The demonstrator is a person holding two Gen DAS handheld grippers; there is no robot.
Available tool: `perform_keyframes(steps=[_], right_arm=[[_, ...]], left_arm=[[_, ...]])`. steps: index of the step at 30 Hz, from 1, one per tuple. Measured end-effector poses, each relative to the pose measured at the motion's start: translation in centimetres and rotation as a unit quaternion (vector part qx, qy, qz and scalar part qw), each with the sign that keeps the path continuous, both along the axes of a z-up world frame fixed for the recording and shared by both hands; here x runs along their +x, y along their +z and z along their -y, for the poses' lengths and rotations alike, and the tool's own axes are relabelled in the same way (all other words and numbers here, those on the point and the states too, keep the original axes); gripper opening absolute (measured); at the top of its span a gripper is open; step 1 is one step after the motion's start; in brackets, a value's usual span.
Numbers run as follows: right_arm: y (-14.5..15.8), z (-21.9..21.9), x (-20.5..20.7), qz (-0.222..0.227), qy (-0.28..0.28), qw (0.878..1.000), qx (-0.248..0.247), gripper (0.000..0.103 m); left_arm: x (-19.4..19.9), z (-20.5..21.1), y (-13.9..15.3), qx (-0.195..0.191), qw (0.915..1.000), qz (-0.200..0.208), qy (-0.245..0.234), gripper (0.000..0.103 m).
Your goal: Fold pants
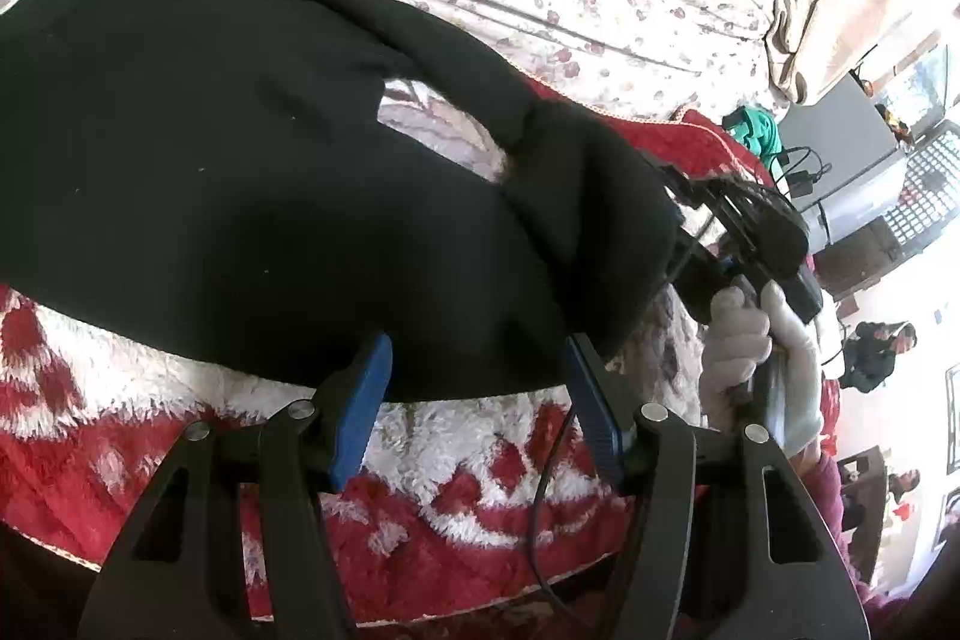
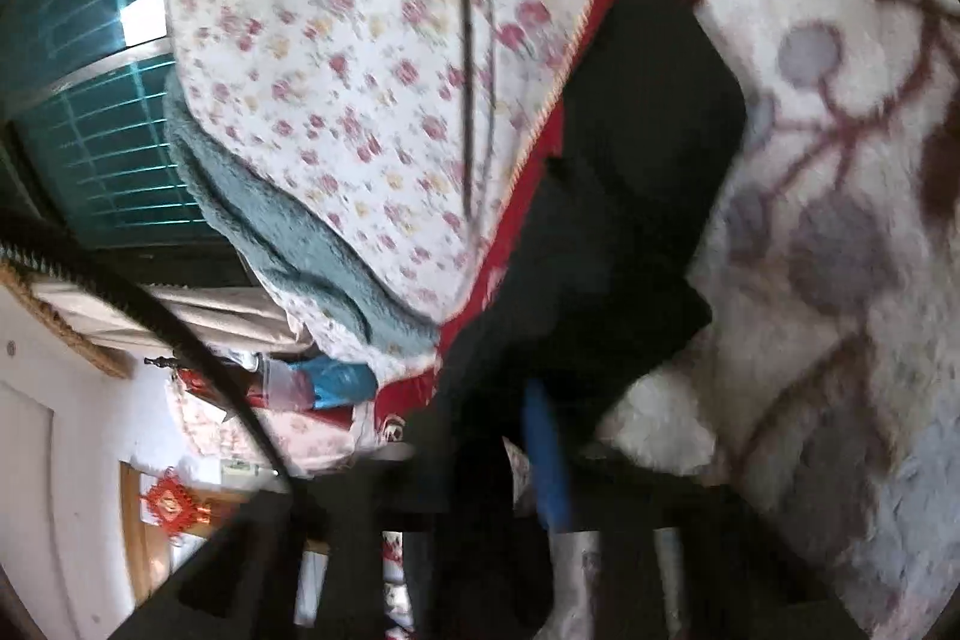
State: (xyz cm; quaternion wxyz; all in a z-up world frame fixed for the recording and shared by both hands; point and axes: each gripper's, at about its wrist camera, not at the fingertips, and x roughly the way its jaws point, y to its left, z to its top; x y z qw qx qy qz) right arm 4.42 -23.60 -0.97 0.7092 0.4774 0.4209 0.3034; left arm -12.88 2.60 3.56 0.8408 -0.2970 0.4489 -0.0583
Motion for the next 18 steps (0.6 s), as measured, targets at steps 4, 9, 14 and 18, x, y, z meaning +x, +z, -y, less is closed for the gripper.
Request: perform_keyframes(steps=[4,9,14,18], right_arm=[[2.4,1.5,-1.9,0.063,-0.013,0.996,-0.062,0.005],[4.7,5.0,-5.6,0.099,-0.053,0.989,-0.098,0.005],[6.5,7.7,-10.6,0.11,-0.081,0.979,-0.152,0.005],[4.7,9.1,-13.2,0.063,-0.077,0.975,-0.2,0.005]], left_arm=[[0.2,0.0,0.4,0.005,1.0,0.005,0.004,0.059],[0.8,1.1,0.8,0.004,0.9998,0.015,-0.011,0.059],[1.5,3.1,1.6,0.014,0.9988,0.028,-0.038,0.059],[3.4,5.4,3.1,0.027,0.9945,0.054,-0.085,0.059]])
